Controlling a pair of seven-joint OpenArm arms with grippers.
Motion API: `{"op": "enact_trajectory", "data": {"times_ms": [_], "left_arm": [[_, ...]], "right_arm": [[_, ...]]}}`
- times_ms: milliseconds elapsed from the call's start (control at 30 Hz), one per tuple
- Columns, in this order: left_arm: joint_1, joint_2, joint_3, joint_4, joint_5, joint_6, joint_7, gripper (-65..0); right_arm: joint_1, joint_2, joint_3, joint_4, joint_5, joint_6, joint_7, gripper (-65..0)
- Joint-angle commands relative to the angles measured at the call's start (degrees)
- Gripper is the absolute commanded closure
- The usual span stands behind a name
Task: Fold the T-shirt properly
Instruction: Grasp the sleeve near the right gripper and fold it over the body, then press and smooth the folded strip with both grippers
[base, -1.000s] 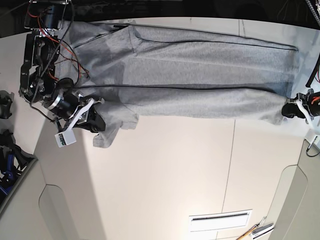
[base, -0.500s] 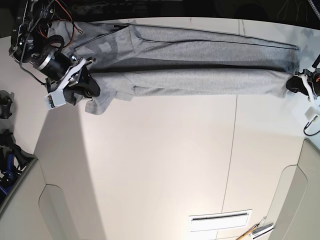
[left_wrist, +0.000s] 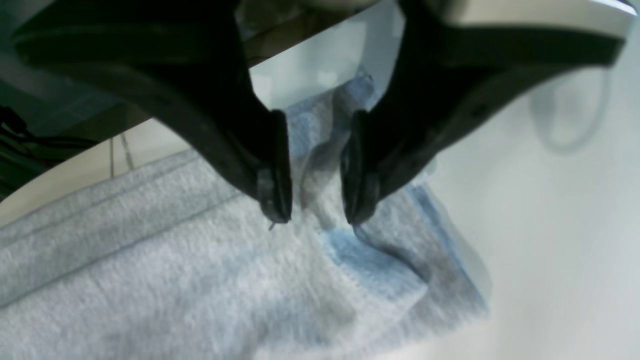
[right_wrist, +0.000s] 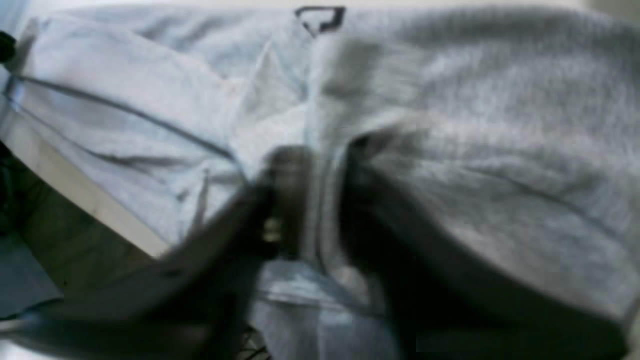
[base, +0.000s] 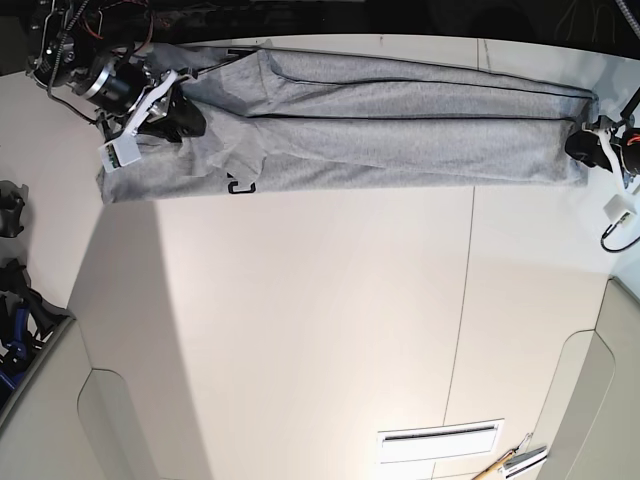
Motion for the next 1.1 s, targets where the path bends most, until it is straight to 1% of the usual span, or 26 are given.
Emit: {"op": "enact_trajectory", "data": {"times_ms": [0, 33, 67, 200, 267, 333, 400, 500, 533, 567, 600, 633, 667, 700, 733, 833, 900, 967, 1067], "left_arm": [[-0.7, -1.7, -0.8, 0.6, -0.8, -0.3, -0.5, -22.0], [-0.7, -1.7, -0.8, 0.6, -0.8, -0.3, -0.5, -22.0], [-0.7, -1.7, -0.8, 0.6, -0.8, -0.3, -0.5, -22.0], [-0.7, -1.7, -2.8, 0.6, -0.8, -0.3, -0.5, -23.9], [-0.7, -1.7, -5.3, 0.6, -1.4, -0.3, -0.5, -26.7], [-0.6, -1.7, -8.3, 0.6, -1.4, -0.3, -0.1, -30.8], [0.2, -1.7, -11.4, 0.6, -1.4, -0.3, 0.2, -33.4], [3.0, -1.6, -15.3, 0.6, -1.4, -0.3, 0.2, -33.6], [4.0, -1.6, -16.1, 0.6, -1.5, -0.3, 0.1, -33.6], [5.0, -1.3, -16.8, 0.6, -1.7, -0.3, 0.1, -35.1], [5.8, -0.9, -17.3, 0.6, -1.8, -0.3, 0.0, -37.6], [6.5, -0.4, -17.6, 0.6, -1.7, -0.3, -0.3, -40.5], [7.0, 0.3, -17.7, 0.6, -1.6, -0.3, -0.8, -43.2], [7.5, 1.1, -17.7, 0.4, -0.7, -0.3, -1.5, -44.8], [8.0, 1.9, -17.6, 0.3, 0.6, -0.3, -2.7, -45.2], [8.2, 4.2, -17.6, -0.8, 5.2, -0.3, -6.8, -45.2], [8.2, 5.3, -17.6, -1.4, 5.3, -0.3, -8.5, -45.2], [8.2, 6.5, -17.6, -1.4, 4.9, -0.3, -8.9, -45.2], [8.2, 7.7, -17.6, -1.4, 4.4, -0.3, -8.9, -45.2]], "right_arm": [[-0.1, 0.4, 0.4, 1.0, 0.9, 0.2, 0.9, -22.2], [-0.1, 0.4, 0.4, 1.0, 1.0, -0.1, 0.5, -24.7], [-0.1, 0.4, 0.4, 1.0, 1.4, -0.2, 0.2, -25.1], [-0.1, 0.4, 2.3, 1.3, 7.7, -0.2, -2.3, -25.1], [-0.1, 0.0, 4.3, 2.1, 9.4, -0.1, -3.2, -25.0], [-0.1, -1.0, 7.2, 3.6, 10.3, -0.1, -4.2, -25.0], [-0.1, -2.3, 10.5, 5.6, 11.3, -0.1, -4.9, -25.0], [-0.1, -4.5, 14.7, 8.9, 13.6, 0.3, -5.1, -25.0], [0.1, -5.0, 15.2, 9.7, 14.6, 0.5, -5.1, -25.0], [0.2, -5.3, 15.2, 10.3, 14.7, 0.6, -5.0, -24.8], [0.4, -5.6, 15.0, 10.5, 14.7, 0.6, -4.8, -23.2], [0.8, -5.8, 14.6, 10.5, 14.5, 0.5, -4.7, -19.6], [1.1, -6.0, 14.0, 10.4, 13.7, 0.5, -4.6, -13.9], [1.3, -6.1, 13.1, 10.3, 12.9, 0.5, -4.2, -6.9], [1.3, -6.1, 11.9, 10.0, 11.9, 0.5, -3.4, 0.0], [1.3, -6.1, 7.8, 8.6, 6.2, 0.5, -0.7, 0.0], [1.3, -6.0, 5.4, 6.9, 3.3, 0.5, 0.2, 0.0], [1.3, -6.0, 3.7, 5.0, 0.9, 0.5, 0.6, 0.0], [1.3, -6.0, 2.8, 1.9, -0.1, 0.5, 0.8, 0.0]]}}
